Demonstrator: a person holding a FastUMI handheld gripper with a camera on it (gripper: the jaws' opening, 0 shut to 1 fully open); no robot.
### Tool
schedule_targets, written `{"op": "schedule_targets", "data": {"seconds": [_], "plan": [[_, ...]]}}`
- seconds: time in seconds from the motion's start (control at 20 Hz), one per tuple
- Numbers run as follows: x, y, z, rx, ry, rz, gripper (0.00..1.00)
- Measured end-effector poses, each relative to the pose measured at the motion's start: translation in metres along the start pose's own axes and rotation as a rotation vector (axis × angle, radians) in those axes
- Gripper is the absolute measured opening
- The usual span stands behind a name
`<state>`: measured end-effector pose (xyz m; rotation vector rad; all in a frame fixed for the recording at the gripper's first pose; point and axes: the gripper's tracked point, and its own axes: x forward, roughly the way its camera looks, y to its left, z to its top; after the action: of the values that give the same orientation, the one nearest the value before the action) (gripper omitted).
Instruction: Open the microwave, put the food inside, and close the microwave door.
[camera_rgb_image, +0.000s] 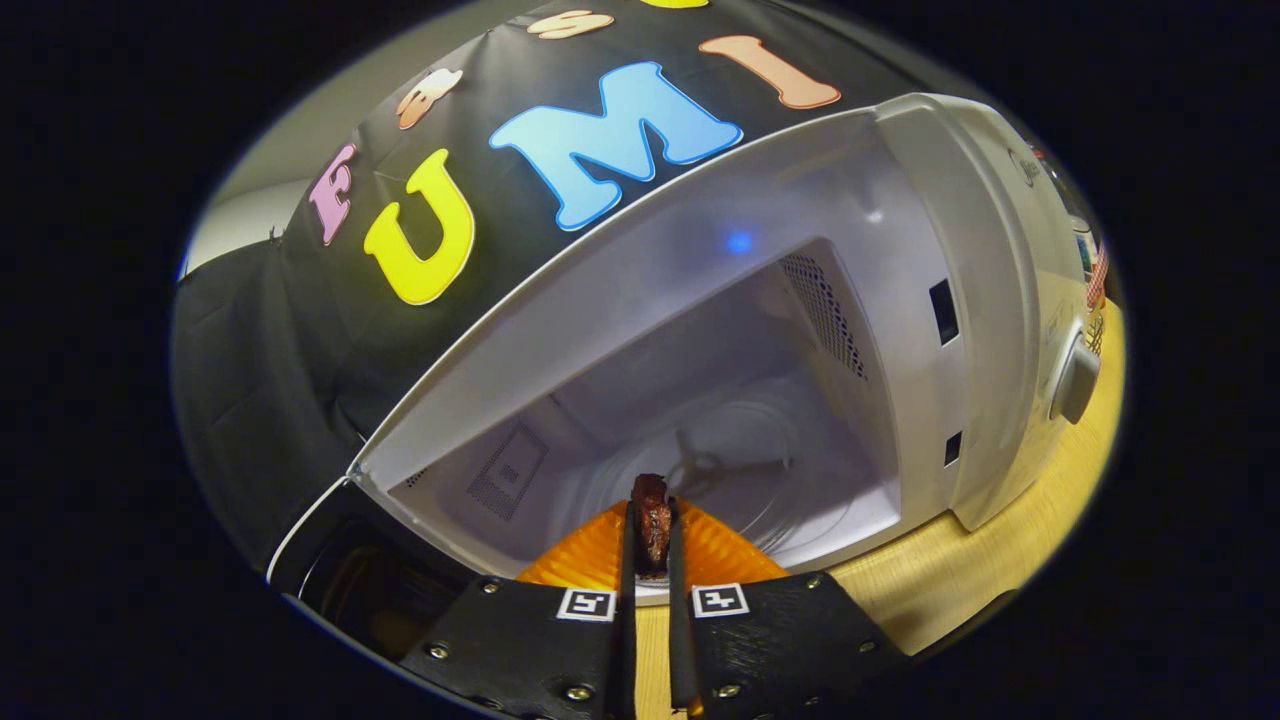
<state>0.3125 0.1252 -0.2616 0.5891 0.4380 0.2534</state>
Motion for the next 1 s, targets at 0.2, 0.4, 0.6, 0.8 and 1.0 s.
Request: {"op": "schedule_targets", "data": {"seconds": [0.2,0.4,0.6,0.8,1.0], "plan": [[0.013,-0.027,0.000,-0.094,-0.014,-0.110,0.28],[0.017,-0.042,0.005,-0.225,-0.022,-0.194,0.64],[0.009,-0.027,0.012,-0.264,-0.046,-0.162,0.64],[-0.017,-0.006,0.014,-0.306,-0.033,-0.124,0.64],[-0.063,0.025,0.024,-0.363,-0.055,-0.069,0.64]]}}
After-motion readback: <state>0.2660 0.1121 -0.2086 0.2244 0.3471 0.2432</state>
